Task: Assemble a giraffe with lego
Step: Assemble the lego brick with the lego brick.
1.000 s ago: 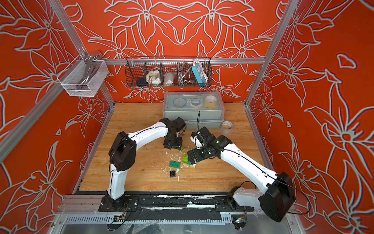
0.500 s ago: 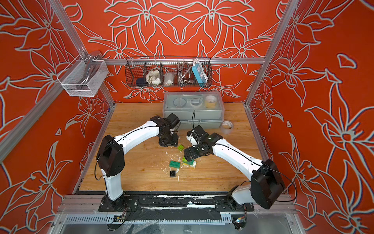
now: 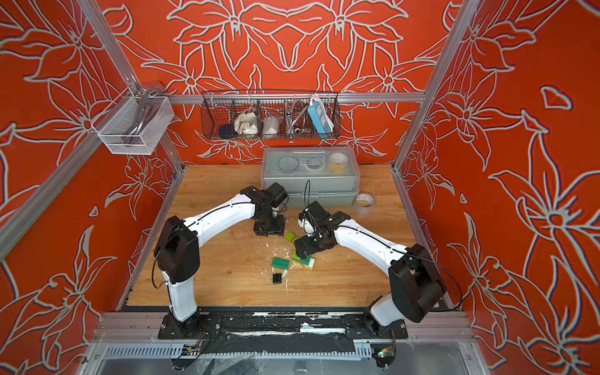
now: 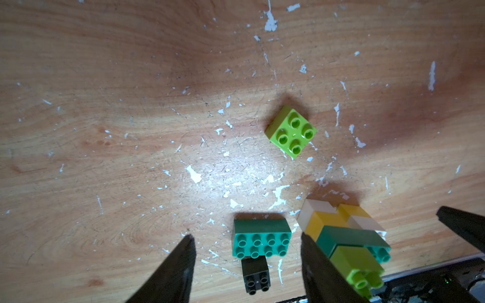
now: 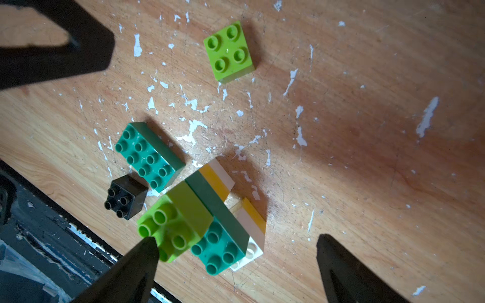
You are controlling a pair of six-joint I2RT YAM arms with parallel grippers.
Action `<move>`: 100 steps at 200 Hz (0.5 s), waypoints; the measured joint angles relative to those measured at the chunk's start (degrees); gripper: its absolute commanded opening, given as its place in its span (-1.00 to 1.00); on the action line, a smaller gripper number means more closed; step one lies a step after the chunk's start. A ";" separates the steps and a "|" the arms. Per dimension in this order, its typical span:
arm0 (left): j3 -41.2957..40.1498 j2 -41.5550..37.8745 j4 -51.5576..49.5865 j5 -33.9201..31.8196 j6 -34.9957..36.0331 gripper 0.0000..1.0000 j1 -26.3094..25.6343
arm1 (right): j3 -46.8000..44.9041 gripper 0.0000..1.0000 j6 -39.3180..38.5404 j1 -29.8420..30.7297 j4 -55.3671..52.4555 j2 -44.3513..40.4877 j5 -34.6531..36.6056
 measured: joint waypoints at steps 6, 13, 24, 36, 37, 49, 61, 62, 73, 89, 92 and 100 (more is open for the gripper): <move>0.00 0.00 0.00 0.09 0.00 0.26 0.00 | 0.00 0.95 0.00 0.00 0.00 0.04 -0.02; 0.00 0.00 0.00 0.13 0.00 0.26 0.00 | 0.00 0.95 0.00 0.00 0.00 0.11 -0.04; 0.00 0.00 -0.02 0.26 0.00 0.26 0.00 | 0.00 0.95 0.00 0.00 0.02 0.28 -0.13; 0.02 0.00 0.00 0.37 0.00 0.26 0.00 | 0.00 0.94 0.00 -0.04 0.04 0.52 -0.42; 0.02 0.00 0.00 0.37 0.02 0.26 0.00 | 0.00 0.95 0.00 -0.07 0.04 0.52 -0.44; 0.13 0.00 -0.04 0.50 0.04 0.26 0.00 | -0.02 0.95 0.00 -0.11 0.04 0.55 -0.61; 0.55 0.00 -0.22 0.70 0.24 0.26 0.00 | -0.09 0.95 0.00 -0.11 0.11 0.52 -0.76; 0.59 0.00 -0.22 0.70 0.26 0.26 0.00 | -0.09 0.95 0.00 -0.09 0.11 0.50 -0.76; 1.29 0.02 -0.33 0.96 0.61 0.26 0.00 | -0.09 0.96 0.00 -0.11 0.11 0.39 -0.83; 2.89 0.31 -0.57 1.42 1.14 0.27 0.00 | -0.11 0.98 -0.04 -0.11 0.00 -0.22 -0.59; 3.26 0.48 -0.61 1.57 1.29 0.27 0.00 | -0.11 0.99 -0.02 -0.09 -0.02 -0.39 -0.55; 4.33 0.96 -0.63 1.90 1.57 0.27 0.00 | -0.07 1.00 -0.04 -0.09 -0.17 -1.05 -0.44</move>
